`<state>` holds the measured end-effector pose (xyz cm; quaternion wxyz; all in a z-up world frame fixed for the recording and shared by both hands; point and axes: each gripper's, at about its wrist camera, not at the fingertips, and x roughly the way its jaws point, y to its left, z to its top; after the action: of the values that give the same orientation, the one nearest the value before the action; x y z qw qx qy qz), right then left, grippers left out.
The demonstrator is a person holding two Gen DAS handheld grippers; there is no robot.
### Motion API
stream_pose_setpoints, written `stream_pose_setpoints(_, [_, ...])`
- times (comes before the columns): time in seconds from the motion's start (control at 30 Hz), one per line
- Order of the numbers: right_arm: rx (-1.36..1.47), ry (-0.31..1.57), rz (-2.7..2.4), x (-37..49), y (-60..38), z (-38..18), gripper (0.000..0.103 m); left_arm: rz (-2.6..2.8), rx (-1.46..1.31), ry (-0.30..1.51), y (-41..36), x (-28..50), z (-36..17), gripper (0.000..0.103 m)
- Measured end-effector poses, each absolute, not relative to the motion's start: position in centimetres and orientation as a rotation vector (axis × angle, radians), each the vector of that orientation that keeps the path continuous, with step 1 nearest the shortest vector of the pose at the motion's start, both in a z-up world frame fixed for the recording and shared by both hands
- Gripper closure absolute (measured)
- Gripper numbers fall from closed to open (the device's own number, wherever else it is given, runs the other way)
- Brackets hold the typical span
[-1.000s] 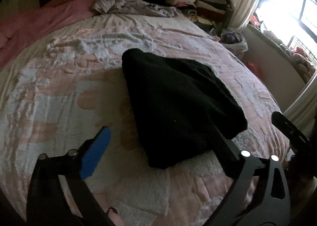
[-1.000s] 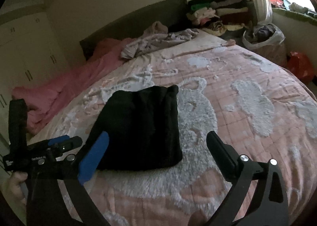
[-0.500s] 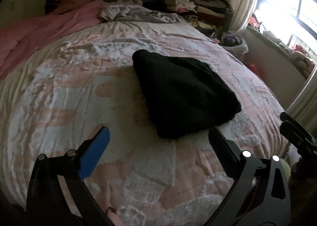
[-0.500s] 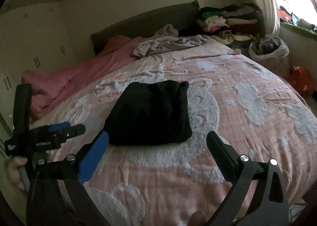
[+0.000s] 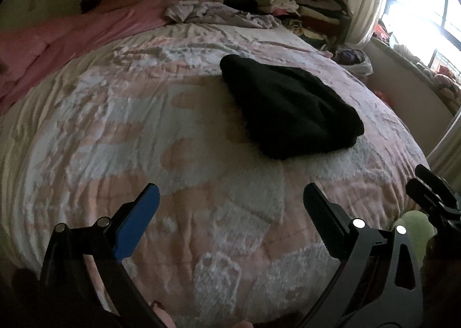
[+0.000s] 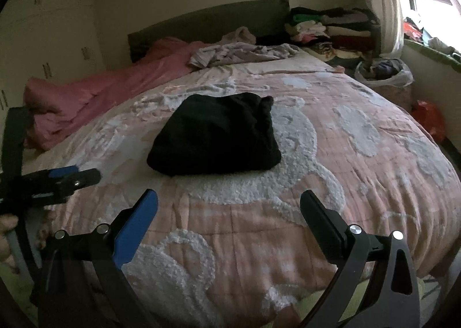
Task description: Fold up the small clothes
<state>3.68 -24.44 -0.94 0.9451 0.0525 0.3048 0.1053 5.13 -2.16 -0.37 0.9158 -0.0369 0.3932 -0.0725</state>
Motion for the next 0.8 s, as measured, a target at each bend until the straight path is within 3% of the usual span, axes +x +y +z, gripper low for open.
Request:
stream_pose_setpoints(0.33, [0.074,0.653,0.192,4.1,-23.8,-2.3,0.005,-0.117,-0.086,0.825,-1.3,4.1,-2.7,0.010])
stream_pose_setpoints(0.8, [0.064,0.661,0.201,4.0,-23.3,-2.5,0.005,-0.108,-0.079,0.804,-1.4,3.7,-2.1,0.010])
